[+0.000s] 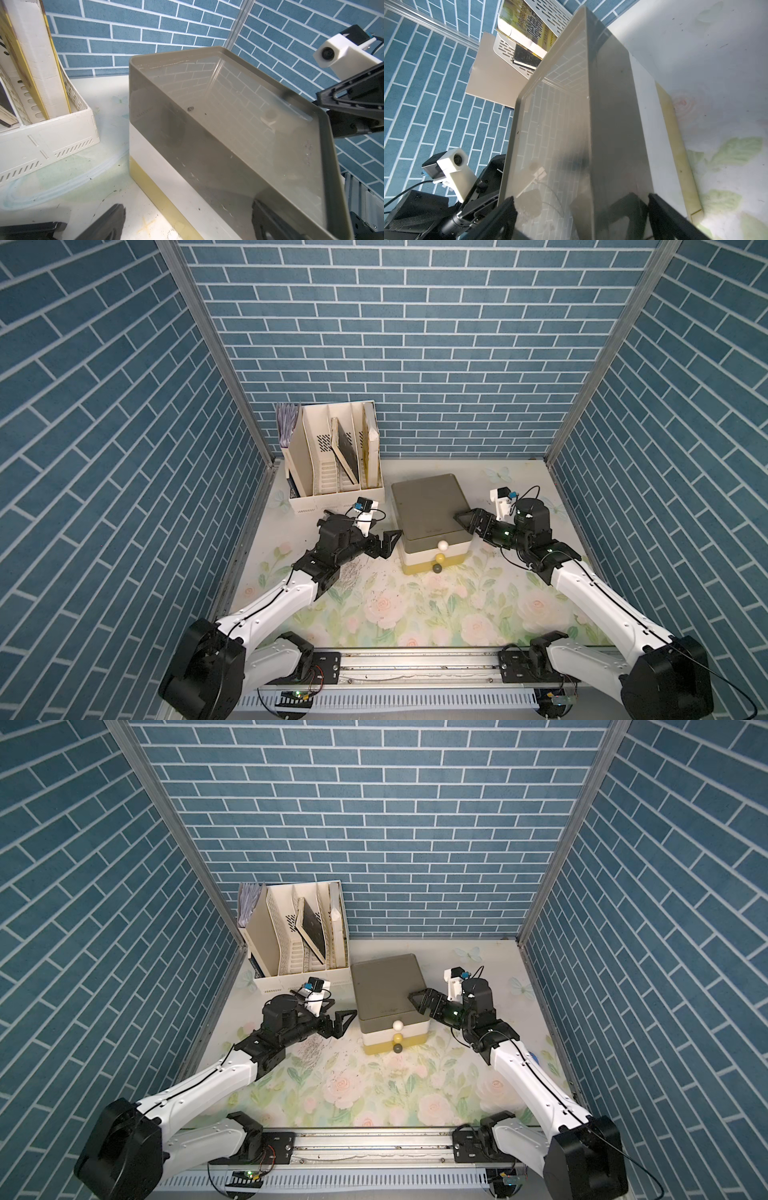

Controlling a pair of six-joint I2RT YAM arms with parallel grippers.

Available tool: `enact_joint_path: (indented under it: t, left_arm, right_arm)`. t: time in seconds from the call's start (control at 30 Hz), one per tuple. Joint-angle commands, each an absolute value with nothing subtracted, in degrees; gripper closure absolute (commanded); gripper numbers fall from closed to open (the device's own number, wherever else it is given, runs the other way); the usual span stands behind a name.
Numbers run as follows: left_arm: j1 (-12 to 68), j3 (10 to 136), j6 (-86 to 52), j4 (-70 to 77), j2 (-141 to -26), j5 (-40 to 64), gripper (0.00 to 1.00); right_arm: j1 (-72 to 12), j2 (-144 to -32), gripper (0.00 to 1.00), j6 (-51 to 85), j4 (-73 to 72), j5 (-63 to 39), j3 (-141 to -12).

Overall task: Take the keys out of the drawer
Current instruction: Adjust the storage box at the center of the board.

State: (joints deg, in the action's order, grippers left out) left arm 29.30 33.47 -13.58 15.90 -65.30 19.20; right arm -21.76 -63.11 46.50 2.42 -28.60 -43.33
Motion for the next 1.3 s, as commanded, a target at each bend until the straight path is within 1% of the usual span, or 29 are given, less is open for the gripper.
enact_joint_path:
  t: [0.0,0.33,0.7,1.0,1.13,1.27]
  left_arm:
    - [30.41,32.50,-12.69,17.39,-66.40,21.46,0.00]
    - [30.42,33.64,-12.39,17.40,-68.32,21.76,0.00]
    - [30.42,34.01,-12.39,16.88,-68.36,21.76,0.00]
    - [30.41,34.46,-11.71,14.75,-66.51,20.58,0.00]
    - [30.32,33.64,-11.52,13.89,-65.22,19.95,0.00]
    - [30.32,32.65,-12.18,15.08,-65.45,20.19,0.00]
  right_arm:
    - [-23.47,-64.30,0.00,45.35,0.00,-31.73,-46.13]
    - [-22.82,-67.31,0.00,39.84,3.45,-29.18,-49.43]
    - [-19.44,-68.93,0.00,37.37,4.94,-30.98,-51.84]
    - [-19.25,-64.47,0.00,37.44,9.60,-30.68,-51.52]
    - [-19.25,-61.26,0.00,36.57,14.19,-28.12,-51.34]
    - [-19.29,-57.84,0.00,36.91,19.44,-28.46,-51.31]
